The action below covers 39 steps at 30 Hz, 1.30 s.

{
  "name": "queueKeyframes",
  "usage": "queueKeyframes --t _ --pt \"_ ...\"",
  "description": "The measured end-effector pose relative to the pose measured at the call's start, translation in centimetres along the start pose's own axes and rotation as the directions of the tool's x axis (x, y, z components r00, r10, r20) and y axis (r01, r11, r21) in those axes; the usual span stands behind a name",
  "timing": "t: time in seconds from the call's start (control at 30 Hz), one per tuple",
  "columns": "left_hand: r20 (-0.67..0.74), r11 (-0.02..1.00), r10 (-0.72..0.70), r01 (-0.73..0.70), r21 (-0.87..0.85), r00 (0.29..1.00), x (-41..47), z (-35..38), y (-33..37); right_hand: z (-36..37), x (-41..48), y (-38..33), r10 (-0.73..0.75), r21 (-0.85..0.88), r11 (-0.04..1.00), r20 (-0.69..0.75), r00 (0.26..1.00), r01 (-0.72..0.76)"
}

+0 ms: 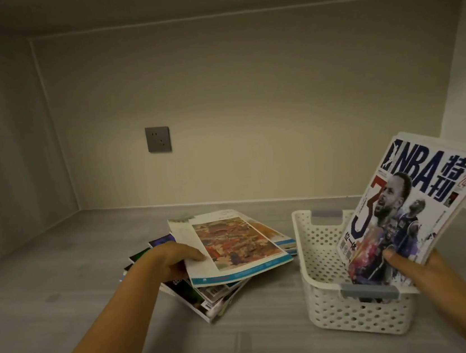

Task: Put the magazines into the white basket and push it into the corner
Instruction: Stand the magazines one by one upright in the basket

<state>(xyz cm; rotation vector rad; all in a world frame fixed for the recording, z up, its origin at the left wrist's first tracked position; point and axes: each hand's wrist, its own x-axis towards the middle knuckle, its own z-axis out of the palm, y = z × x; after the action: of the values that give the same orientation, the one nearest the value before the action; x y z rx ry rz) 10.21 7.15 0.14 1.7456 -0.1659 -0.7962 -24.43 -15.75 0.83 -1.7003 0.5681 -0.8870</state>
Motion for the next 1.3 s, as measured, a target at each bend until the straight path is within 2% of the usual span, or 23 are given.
queueKeyframes --t 0.07,0.13,0.23,0.4,0.47,0.63,0.77,0.9,1.0,1.07,1.17,1.3 --pt "0.031 0.991 0.015 -0.011 -0.137 0.999 0.1 0.1 0.0 0.0 0.0 -0.1 -0.003 -0.003 1.0 -0.001 1.0 0.003" --pt "-0.031 0.978 0.01 -0.016 -0.209 0.999 0.5 0.8 0.0 0.0 0.0 -0.2 -0.005 -0.006 1.0 -0.006 1.0 0.005" --pt "-0.097 0.983 -0.017 -0.001 -0.182 0.995 1.0 2.0 0.1 0.0 -0.1 -0.2 0.006 -0.008 1.0 -0.009 1.0 -0.006" --pt "-0.108 0.994 0.009 -0.02 -0.105 0.994 1.0 1.6 0.5 -0.2 0.0 0.2 0.025 -0.021 0.999 -0.015 1.0 -0.025" --pt "-0.068 0.995 0.017 -0.023 -0.095 0.998 0.8 0.8 0.4 -0.2 0.0 0.2 0.019 -0.023 1.0 -0.014 1.0 -0.02" --pt "0.043 0.975 0.019 -0.009 -0.222 0.999 -0.1 0.4 0.1 -0.2 -0.1 0.2 0.002 -0.015 1.0 -0.012 1.0 -0.002" --pt "0.059 0.977 0.077 -0.064 -0.206 0.995 -0.4 1.3 -0.4 -0.2 0.0 0.2 -0.005 -0.008 1.0 -0.008 1.0 0.005" --pt "-0.06 0.957 0.231 -0.238 -0.164 0.971 -1.2 1.8 -0.5 -0.3 0.2 0.6 -0.004 -0.024 1.0 -0.01 1.0 0.004" --pt "-0.197 0.9 0.399 -0.424 -0.104 0.896 -2.4 3.1 0.5 -0.4 0.4 0.9 -0.002 -0.035 0.999 -0.01 1.0 0.002" --pt "-0.292 0.82 0.548 -0.572 0.006 0.784 -3.6 4.7 1.8 -0.5 0.5 1.0 0.004 -0.036 0.999 -0.009 1.0 -0.004" --pt "-0.375 0.648 0.729 -0.754 0.107 0.573 -5.8 7.8 4.0 -0.4 0.6 1.0 0.009 -0.029 1.0 -0.006 1.0 -0.009" --pt "-0.375 0.495 0.832 -0.854 0.164 0.41 -8.4 12.5 5.8 -0.5 0.5 0.8 0.003 -0.034 0.999 0.021 1.0 -0.002"
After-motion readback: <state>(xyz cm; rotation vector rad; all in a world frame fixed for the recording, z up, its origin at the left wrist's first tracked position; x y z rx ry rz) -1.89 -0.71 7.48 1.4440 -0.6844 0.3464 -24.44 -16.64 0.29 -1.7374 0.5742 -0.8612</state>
